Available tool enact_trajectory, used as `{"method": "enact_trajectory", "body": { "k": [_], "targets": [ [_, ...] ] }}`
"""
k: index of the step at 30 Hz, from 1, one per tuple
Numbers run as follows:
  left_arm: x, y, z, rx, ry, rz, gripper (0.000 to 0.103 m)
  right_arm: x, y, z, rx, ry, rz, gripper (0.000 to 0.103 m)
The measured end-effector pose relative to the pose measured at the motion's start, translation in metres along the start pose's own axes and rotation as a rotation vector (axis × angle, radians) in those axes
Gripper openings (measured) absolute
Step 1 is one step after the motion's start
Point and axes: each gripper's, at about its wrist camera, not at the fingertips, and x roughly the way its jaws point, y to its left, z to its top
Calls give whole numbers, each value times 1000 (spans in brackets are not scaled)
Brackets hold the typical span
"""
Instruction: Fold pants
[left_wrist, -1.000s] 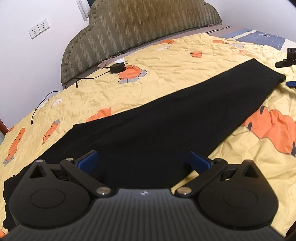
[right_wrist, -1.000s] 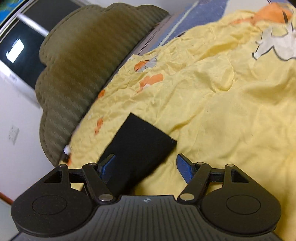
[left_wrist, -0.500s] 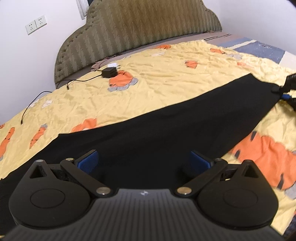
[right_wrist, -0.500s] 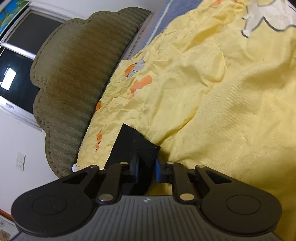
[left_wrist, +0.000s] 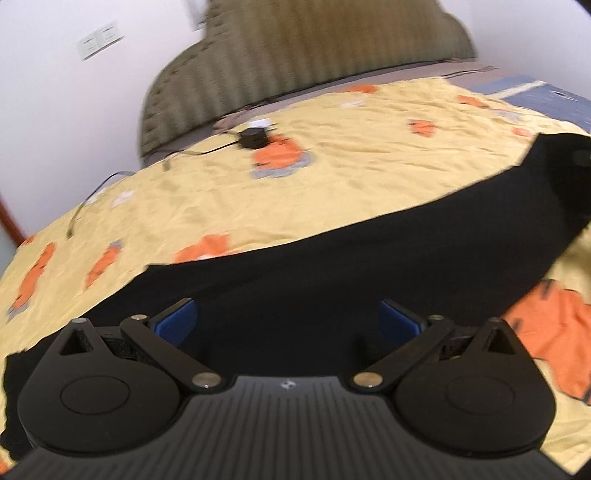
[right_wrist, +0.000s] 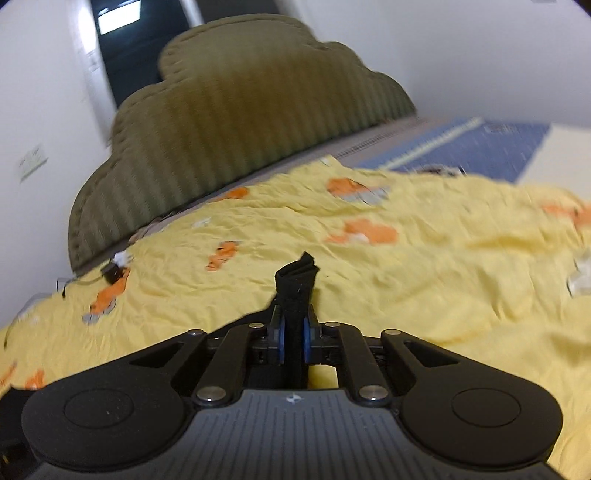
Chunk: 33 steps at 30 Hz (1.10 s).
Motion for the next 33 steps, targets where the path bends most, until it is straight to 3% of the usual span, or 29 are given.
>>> {"method": "enact_trajectory", "body": {
  "k": [7, 15, 18, 23, 33],
  "targets": [
    [3, 52, -8, -48, 25, 198, 103, -2, 84, -10, -234, -22, 90, 9],
    [-2, 103, -18, -159, 54, 219, 103, -15, 211, -66, -436, 36, 346, 8],
    [-4, 112, -22, -167, 55, 233, 103, -26, 247, -94, -528, 60, 404, 8],
    [-1, 123, -27, -188, 67, 245, 103, -39, 276, -125, -649, 101, 461, 8],
    [0, 139, -32, -240, 92, 239, 103, -31, 286, -156, -785, 192, 423, 11]
  ]
}}
